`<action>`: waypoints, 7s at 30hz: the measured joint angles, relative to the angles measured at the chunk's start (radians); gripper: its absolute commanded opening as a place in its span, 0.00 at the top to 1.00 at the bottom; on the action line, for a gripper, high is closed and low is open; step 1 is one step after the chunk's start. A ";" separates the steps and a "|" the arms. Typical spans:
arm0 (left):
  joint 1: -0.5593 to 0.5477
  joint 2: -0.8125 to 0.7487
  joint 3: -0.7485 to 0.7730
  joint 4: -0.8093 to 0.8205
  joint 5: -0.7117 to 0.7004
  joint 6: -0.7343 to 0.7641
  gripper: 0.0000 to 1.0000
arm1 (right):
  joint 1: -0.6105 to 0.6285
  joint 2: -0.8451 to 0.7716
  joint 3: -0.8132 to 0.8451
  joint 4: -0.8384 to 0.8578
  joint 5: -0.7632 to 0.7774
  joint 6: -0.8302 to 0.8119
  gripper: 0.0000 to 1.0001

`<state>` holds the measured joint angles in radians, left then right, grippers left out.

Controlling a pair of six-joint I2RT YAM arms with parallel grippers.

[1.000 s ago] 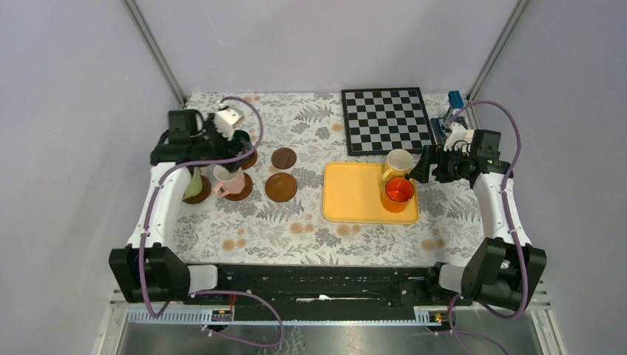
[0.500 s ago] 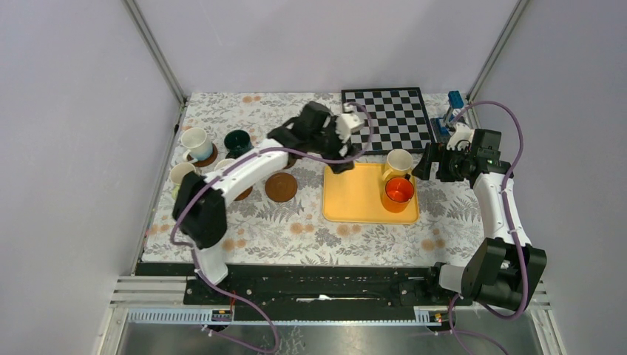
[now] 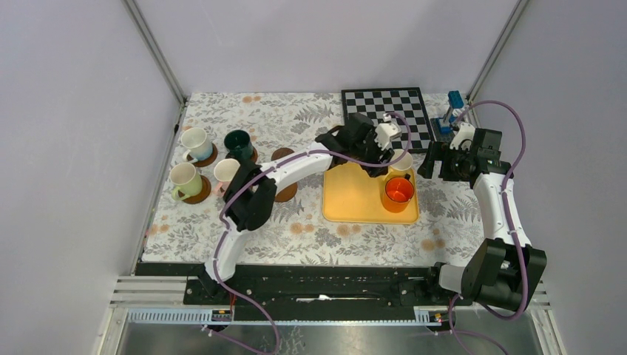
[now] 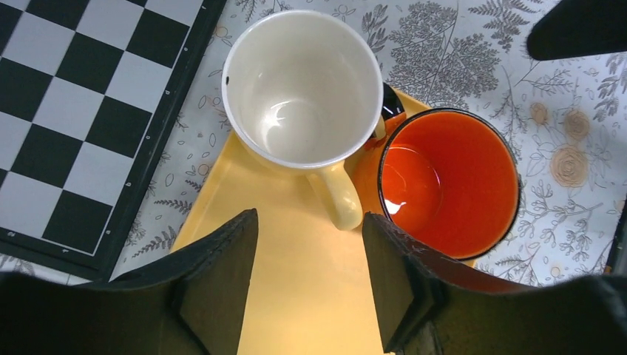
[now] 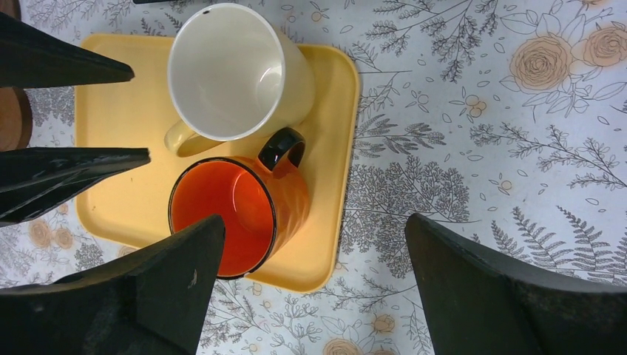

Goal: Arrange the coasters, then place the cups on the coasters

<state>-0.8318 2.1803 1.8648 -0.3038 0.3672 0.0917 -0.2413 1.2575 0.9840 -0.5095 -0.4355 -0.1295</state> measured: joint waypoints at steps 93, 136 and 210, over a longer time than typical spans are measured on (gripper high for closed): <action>0.006 0.111 0.055 0.016 -0.040 -0.098 0.65 | -0.002 -0.012 -0.008 0.006 0.004 -0.013 0.02; 0.006 0.029 -0.071 -0.046 -0.037 -0.023 1.00 | -0.002 -0.012 -0.015 0.007 0.000 -0.023 0.02; 0.555 -0.867 -1.143 0.093 -0.061 0.149 1.00 | -0.002 -0.011 -0.019 0.006 -0.081 -0.032 0.02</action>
<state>-0.2771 1.3128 0.7219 -0.2108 0.3058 0.2405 -0.2432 1.2461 0.9649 -0.5034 -0.5163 -0.1619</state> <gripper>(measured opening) 0.188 0.988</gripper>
